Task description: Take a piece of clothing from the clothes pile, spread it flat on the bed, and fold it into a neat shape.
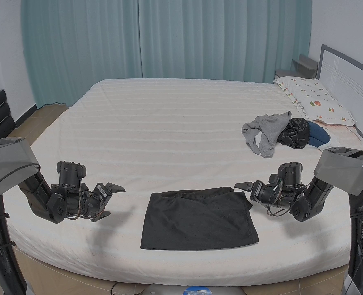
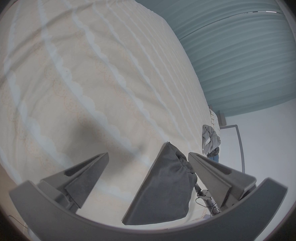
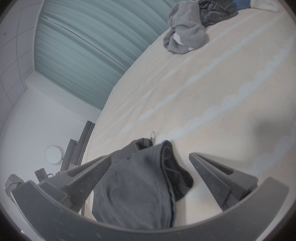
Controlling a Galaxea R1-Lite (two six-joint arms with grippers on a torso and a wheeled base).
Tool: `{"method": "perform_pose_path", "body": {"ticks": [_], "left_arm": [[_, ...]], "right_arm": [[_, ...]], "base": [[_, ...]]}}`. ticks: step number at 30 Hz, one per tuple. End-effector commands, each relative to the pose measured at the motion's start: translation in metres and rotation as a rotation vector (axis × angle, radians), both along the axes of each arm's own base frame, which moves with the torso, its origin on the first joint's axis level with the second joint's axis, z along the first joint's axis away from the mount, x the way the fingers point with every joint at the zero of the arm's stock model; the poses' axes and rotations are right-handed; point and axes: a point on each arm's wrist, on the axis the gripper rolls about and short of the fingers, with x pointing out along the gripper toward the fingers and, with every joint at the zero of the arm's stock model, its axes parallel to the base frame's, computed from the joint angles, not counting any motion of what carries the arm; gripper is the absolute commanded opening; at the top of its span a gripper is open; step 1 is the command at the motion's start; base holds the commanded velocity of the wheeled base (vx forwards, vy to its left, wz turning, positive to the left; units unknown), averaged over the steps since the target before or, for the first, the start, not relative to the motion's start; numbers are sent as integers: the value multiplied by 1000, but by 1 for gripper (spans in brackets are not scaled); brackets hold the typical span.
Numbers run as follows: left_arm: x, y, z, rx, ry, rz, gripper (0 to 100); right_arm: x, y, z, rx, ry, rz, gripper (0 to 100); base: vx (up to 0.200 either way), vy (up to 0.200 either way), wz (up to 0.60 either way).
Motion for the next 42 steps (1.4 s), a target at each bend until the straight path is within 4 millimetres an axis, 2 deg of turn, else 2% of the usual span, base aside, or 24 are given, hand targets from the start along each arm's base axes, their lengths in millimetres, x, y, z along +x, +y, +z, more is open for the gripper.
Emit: {"method": "perform_pose_path", "body": {"ticks": [1,6,7,12,17,21,23,27,29,32,42], "left_arm": [[1,0,-1,1,-1,0,100],[2,0,0,4,-4,5,100],[2,0,0,9,-5,9,100],[4,-3,1,18,-17,12,100],[4,-23,1,58,-32,-4,100],[13,-36,-4,133,-59,-6,100],[21,-50,-10,174,-80,-33,100],[31,-63,-15,196,-107,-66,100],[45,-74,-19,198,-136,-80,100],[53,-85,-25,194,-151,-97,100],[60,-115,-35,186,-177,-156,100]], "right_arm": [[12,8,3,4,-21,18,100],[15,17,1,-33,9,52,100],[14,17,0,-47,11,60,0],[11,16,-4,-131,23,98,0],[14,11,0,-126,2,80,0],[19,6,6,-109,-27,50,0],[22,1,8,-92,-48,-1,0],[22,-1,7,-83,-64,-15,0],[21,-1,6,-65,-67,-26,0],[19,-1,5,-46,-62,-35,0],[19,0,4,-41,-60,-36,0]], "base": [[0,0,0],[0,0,0],[0,0,0],[0,0,0],[0,0,0],[0,0,0],[0,0,0],[0,0,0],[0,0,0],[0,0,0],[0,0,0]]}}
